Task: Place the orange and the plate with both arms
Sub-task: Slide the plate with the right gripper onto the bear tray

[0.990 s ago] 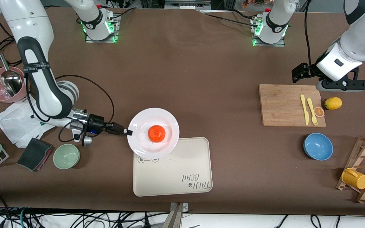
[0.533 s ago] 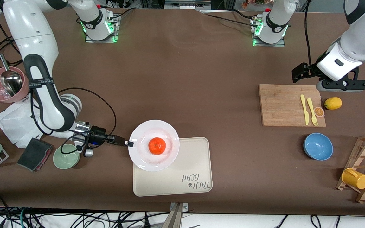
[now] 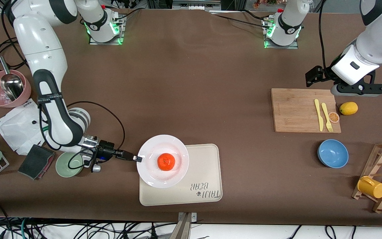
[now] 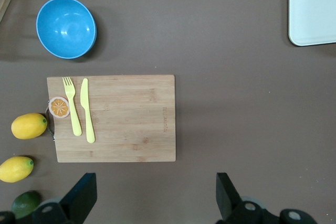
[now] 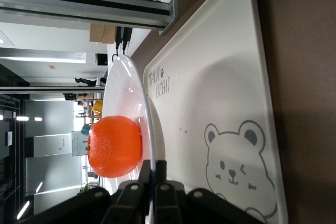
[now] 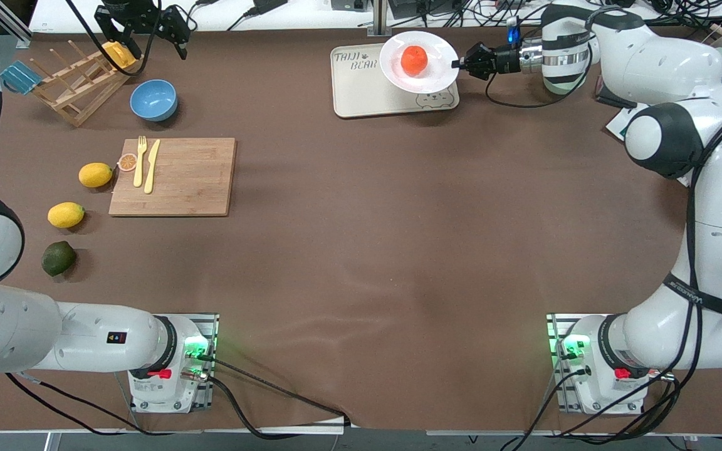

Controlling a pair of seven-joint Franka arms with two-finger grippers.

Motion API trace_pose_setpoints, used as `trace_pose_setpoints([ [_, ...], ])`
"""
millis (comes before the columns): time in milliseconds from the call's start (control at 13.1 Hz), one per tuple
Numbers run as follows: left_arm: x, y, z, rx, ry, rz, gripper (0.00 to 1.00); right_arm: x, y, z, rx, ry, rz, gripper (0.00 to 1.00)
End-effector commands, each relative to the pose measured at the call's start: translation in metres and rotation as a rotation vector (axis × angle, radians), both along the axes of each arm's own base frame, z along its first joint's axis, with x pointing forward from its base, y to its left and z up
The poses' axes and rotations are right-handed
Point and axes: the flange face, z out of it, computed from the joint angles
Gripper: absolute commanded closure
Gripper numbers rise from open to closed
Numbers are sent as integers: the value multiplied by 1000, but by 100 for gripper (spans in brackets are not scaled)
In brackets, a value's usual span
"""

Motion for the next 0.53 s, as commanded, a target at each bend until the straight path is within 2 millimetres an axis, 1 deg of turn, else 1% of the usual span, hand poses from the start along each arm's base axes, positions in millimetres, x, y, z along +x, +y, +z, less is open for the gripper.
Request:
trace_pose_setpoints([
  [0, 3, 0, 5, 17, 2, -11, 0, 18, 13, -6, 8, 4, -22, 100],
  [228, 3, 0, 5, 17, 2, -11, 0, 23, 16, -19, 1, 0, -33, 100],
  [381, 3, 0, 6, 17, 1, -11, 0, 23, 28, -26, -6, 3, -38, 100],
  [457, 3, 0, 5, 17, 2, -11, 0, 22, 28, -31, -12, 8, -47, 100],
])
